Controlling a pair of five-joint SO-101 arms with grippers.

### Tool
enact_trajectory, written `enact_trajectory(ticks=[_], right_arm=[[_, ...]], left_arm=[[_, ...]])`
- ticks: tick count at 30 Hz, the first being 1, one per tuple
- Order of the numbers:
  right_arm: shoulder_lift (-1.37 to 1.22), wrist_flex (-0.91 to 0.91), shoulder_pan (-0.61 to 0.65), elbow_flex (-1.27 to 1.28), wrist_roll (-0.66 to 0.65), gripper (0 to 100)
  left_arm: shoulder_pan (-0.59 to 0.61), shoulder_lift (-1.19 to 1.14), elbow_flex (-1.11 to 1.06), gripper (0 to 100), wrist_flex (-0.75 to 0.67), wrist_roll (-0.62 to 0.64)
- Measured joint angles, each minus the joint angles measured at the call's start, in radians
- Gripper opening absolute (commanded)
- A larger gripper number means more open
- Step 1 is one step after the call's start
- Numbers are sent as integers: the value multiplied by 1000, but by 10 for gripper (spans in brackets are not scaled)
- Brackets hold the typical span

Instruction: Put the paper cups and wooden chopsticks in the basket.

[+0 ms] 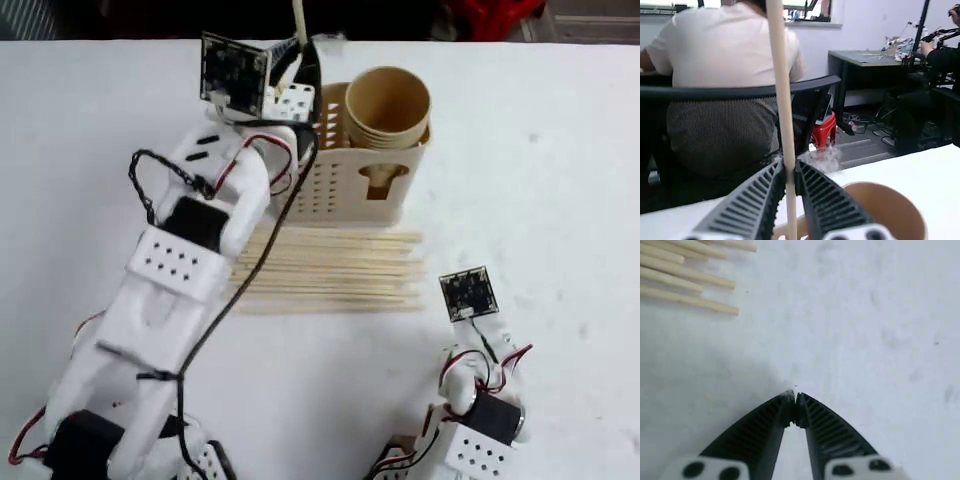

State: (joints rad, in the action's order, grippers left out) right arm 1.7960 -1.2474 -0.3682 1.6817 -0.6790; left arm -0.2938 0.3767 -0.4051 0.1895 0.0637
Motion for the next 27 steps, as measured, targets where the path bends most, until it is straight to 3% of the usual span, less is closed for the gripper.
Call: enact_trajectory(ticks=[3,8,21,27], right_arm=[[0,0,0,0,0,18],[0,0,0,0,0,18],[0,0,0,0,0,18],[0,0,0,0,0,18]], left_arm=[[11,-6,0,26,0,35],[9,-8,0,111,40,48],[9,-8,0,112,77,52],[-8,18,0,112,279,52]])
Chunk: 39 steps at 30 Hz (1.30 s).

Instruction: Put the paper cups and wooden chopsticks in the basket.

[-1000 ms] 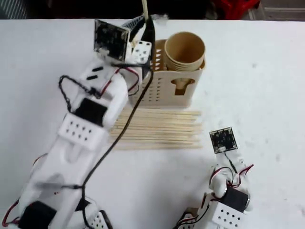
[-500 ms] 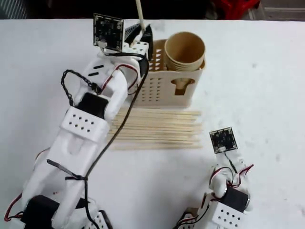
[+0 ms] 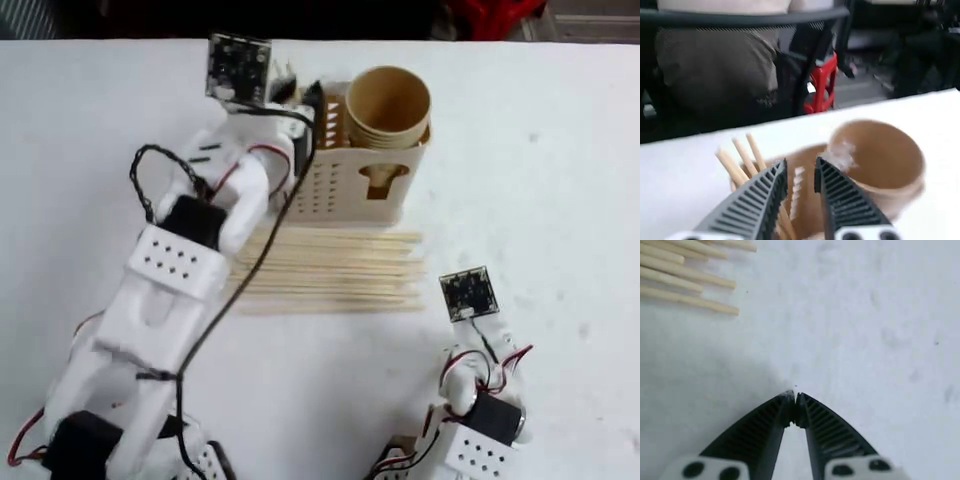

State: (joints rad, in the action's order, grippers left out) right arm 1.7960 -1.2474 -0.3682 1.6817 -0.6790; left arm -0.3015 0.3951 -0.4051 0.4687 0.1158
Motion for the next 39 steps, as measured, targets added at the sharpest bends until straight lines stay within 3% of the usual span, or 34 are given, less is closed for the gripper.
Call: enact_trajectory(ticks=[7,11,16,20,31,39], right_arm=[[0,0,0,0,0,18],[0,0,0,0,0,18],[0,0,0,0,0,18],[0,0,0,0,0,18],[0,0,0,0,0,18],[0,0,0,0,0,18]], left_arm=[[-146,244,-6,112,420,0],[-203,338,-130,112,476,-44],[-229,344,-394,112,313,-213],[-229,295,-537,112,153,-276],[-233,-103,-546,112,-130,-284],[-233,-178,-546,112,-230,-284]])
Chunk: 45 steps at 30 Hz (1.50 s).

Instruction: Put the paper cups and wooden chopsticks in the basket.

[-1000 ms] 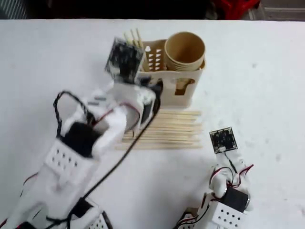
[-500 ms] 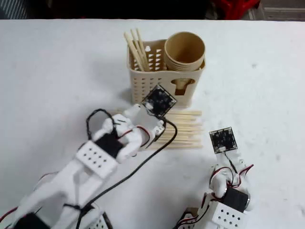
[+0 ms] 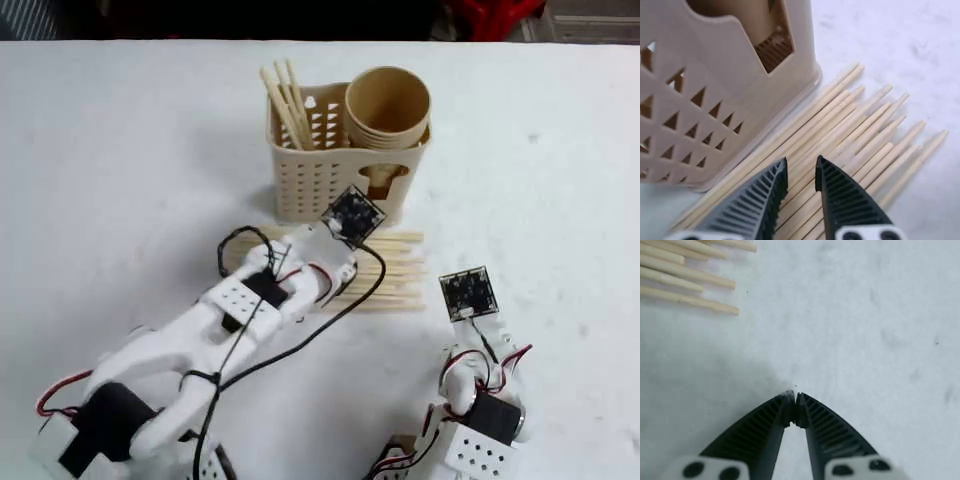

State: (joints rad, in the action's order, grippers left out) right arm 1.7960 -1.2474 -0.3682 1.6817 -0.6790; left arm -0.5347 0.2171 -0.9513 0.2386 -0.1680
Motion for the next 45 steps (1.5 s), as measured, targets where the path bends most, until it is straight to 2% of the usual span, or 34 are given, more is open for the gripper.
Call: enact_trajectory(ticks=[11,15,20,34,39,45], right_arm=[[0,0,0,0,0,18],[0,0,0,0,0,18],[0,0,0,0,0,18],[0,0,0,0,0,18],[0,0,0,0,0,18],[0,0,0,0,0,18]], left_arm=[[0,-9,0,113,-2,-32],[-12,-9,32,113,120,-115],[-21,-9,112,113,315,-132],[-23,-9,114,112,334,-132],[-28,-9,155,112,408,-143],[-58,-9,176,112,483,-216]])
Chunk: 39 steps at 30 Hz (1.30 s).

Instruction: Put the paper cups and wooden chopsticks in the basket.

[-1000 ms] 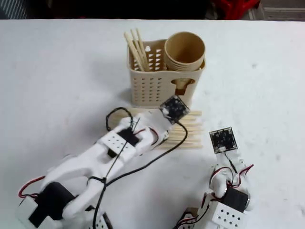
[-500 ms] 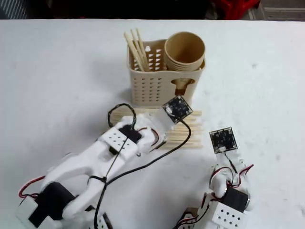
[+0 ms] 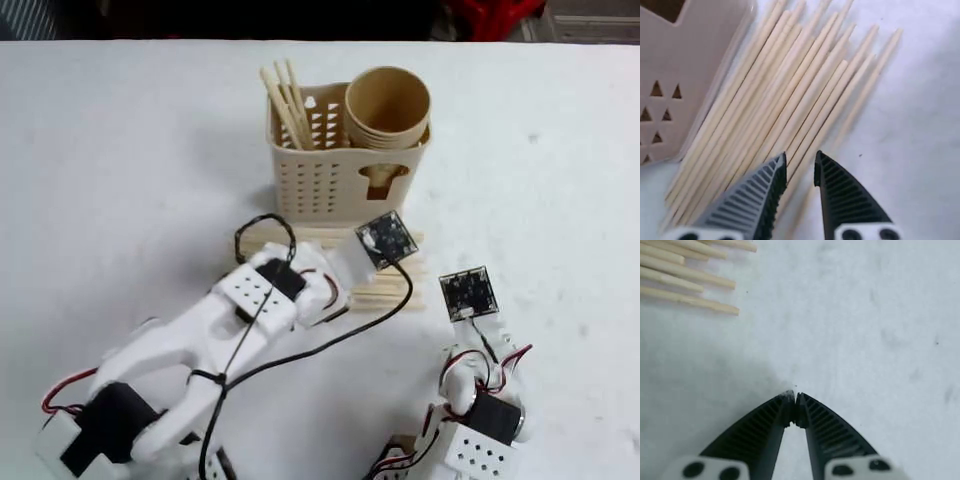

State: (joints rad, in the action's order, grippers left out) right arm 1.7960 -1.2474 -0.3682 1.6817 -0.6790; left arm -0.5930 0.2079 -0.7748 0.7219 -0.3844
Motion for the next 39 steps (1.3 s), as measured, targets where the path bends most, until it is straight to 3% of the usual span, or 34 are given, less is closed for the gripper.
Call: enact_trajectory(ticks=[10,16,29,34,39], right_arm=[[0,0,0,0,0,18],[0,0,0,0,0,18],[0,0,0,0,0,18],[0,0,0,0,0,18],[0,0,0,0,0,18]], left_arm=[[-5,-84,48,112,5,-86],[-3,-230,169,112,104,-132],[-5,-419,321,111,157,-138],[-5,-453,370,27,199,-138],[-11,-453,376,22,199,-141]])
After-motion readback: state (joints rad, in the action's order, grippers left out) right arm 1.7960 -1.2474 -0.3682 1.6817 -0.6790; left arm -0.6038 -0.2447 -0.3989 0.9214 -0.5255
